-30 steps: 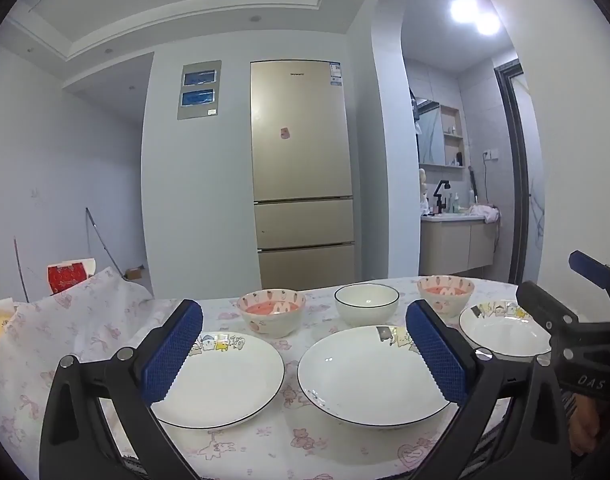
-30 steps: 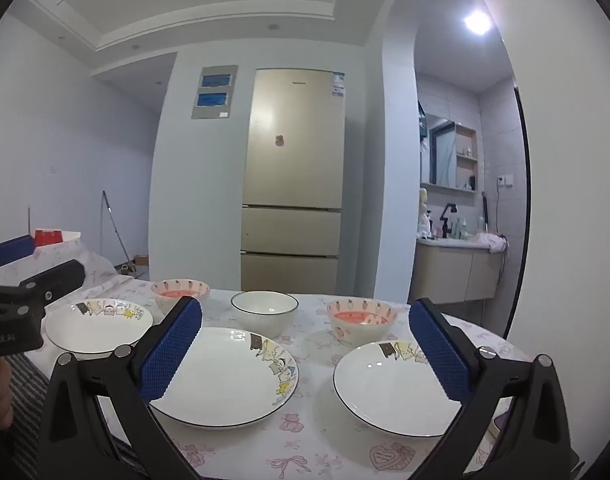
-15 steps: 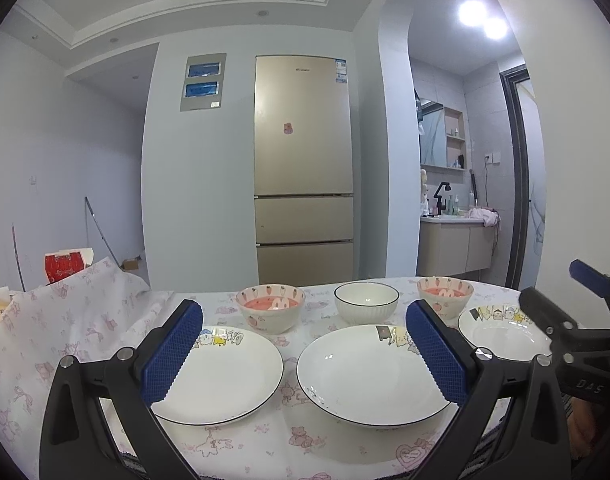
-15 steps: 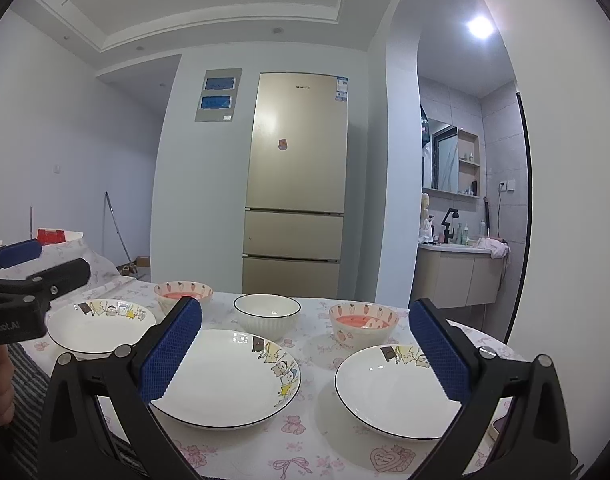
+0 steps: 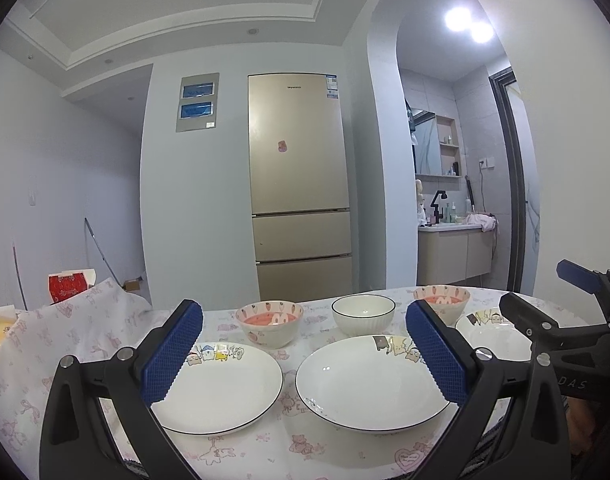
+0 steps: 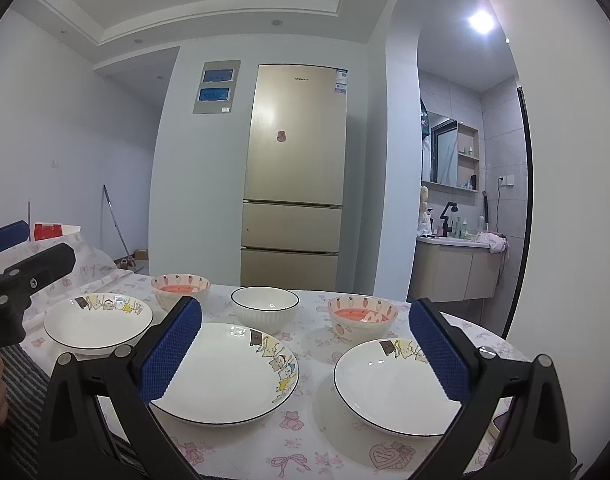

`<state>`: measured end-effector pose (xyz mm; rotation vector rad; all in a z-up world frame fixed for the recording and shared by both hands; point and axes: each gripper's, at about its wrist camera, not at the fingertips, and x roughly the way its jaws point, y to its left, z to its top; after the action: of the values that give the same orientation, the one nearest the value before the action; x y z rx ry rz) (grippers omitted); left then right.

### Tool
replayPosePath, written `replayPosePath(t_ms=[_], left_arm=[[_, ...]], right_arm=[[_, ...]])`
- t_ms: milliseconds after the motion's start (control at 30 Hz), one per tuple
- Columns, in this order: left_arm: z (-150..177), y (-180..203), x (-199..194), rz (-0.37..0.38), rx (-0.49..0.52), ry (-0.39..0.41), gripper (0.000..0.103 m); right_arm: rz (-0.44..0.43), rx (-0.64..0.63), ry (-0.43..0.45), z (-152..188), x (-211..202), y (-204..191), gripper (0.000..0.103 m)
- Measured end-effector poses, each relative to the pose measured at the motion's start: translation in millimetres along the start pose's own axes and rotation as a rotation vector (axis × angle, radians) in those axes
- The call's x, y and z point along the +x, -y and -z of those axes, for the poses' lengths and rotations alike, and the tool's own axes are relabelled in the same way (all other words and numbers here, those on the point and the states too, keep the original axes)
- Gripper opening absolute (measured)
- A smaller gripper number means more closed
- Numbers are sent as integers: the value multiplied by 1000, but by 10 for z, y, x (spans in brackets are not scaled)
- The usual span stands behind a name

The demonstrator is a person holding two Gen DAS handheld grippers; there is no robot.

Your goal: Organize plates and bowls

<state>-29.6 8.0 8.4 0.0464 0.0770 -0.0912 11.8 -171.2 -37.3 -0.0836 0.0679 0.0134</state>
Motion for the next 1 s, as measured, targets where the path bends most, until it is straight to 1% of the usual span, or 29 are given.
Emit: replayPosePath(t_ms=[467, 1000], left_arm=[[-8, 21, -41, -2, 15, 23, 103], [-4, 17, -49, -2, 12, 20, 103]], right_arm=[[2, 2, -3, -13, 11, -5, 103], [3, 2, 0, -26, 1, -5, 103]])
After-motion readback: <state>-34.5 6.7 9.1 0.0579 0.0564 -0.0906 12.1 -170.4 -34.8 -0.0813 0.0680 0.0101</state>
